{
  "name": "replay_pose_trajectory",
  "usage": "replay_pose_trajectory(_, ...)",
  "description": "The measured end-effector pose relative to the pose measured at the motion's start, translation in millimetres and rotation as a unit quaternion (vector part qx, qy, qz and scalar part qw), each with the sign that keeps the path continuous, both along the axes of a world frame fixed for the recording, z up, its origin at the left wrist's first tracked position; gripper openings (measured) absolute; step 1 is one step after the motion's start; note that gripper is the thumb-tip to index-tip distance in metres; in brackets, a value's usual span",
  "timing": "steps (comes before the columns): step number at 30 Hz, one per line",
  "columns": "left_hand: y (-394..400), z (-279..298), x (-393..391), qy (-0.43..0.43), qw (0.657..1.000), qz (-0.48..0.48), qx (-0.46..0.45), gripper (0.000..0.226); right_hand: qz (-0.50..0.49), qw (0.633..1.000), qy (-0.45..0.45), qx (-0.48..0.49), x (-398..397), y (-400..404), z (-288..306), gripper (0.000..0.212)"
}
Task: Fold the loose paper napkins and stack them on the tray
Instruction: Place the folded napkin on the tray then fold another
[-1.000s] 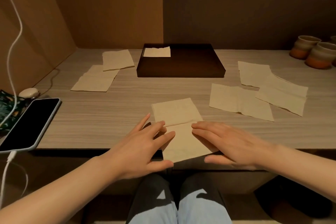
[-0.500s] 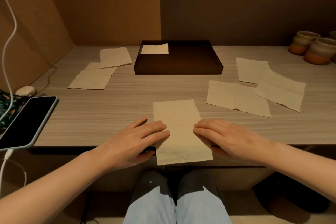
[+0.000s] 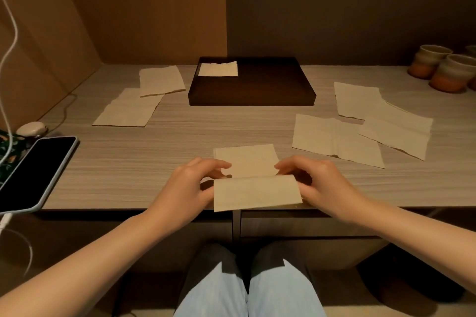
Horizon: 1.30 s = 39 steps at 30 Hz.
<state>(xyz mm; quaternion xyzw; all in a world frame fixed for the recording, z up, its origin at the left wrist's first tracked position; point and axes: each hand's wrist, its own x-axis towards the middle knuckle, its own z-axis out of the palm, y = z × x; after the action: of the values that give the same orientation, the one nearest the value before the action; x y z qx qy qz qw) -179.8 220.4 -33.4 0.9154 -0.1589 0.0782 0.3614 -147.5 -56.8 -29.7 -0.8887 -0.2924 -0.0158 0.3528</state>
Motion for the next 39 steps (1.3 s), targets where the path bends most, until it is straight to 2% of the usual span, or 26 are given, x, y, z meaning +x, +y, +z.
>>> replay_pose_trajectory(3, -8, 2, 5, 0.008, 0.997, 0.068, -0.017, 0.039, -0.083, 0.993, 0.051, 0.058, 6, 12, 4, 0.022)
replay_pose_trajectory(8, -19, -3, 13, -0.016, 0.984, 0.179, -0.007, 0.024, -0.157, 0.980, 0.117, 0.030, 25, 27, 10, 0.013)
replay_pose_trajectory(10, -22, -2, 14, -0.033, 0.979, 0.202, 0.009, 0.017, -0.168, 0.976, 0.135, 0.030, 32, 29, 13, 0.022)
replay_pose_trajectory(14, -22, -2, 17, -0.027, 0.974, 0.226, 0.021, 0.040, -0.192, 0.969, 0.156, 0.006, 36, 37, 16, 0.027)
replay_pose_trajectory(17, -22, -2, 16, -0.024, 0.973, 0.230, 0.016, 0.049, -0.206, 0.967, 0.146, -0.025, 36, 42, 16, 0.029)
replay_pose_trajectory(24, -20, -3, 14, -0.005, 0.967, 0.254, -0.025, 0.054, -0.204, 0.963, 0.178, -0.008, 31, 49, 21, 0.039)
replay_pose_trajectory(29, -19, -5, 14, -0.003, 0.967, 0.255, -0.005, 0.053, -0.205, 0.967, 0.146, -0.033, 28, 52, 17, 0.031)
replay_pose_trajectory(32, -16, -6, 10, -0.044, 0.970, 0.233, 0.061, 0.054, -0.205, 0.967, 0.151, -0.029, 28, 52, 17, 0.027)
replay_pose_trajectory(36, -17, -4, -9, -0.088, 0.983, 0.062, 0.150, 0.052, -0.202, 0.967, 0.156, -0.020, 27, 51, 17, 0.025)
replay_pose_trajectory(39, -21, -10, -17, -0.082, 0.967, -0.024, 0.240, 0.058, -0.201, 0.967, 0.157, -0.013, 26, 51, 17, 0.025)
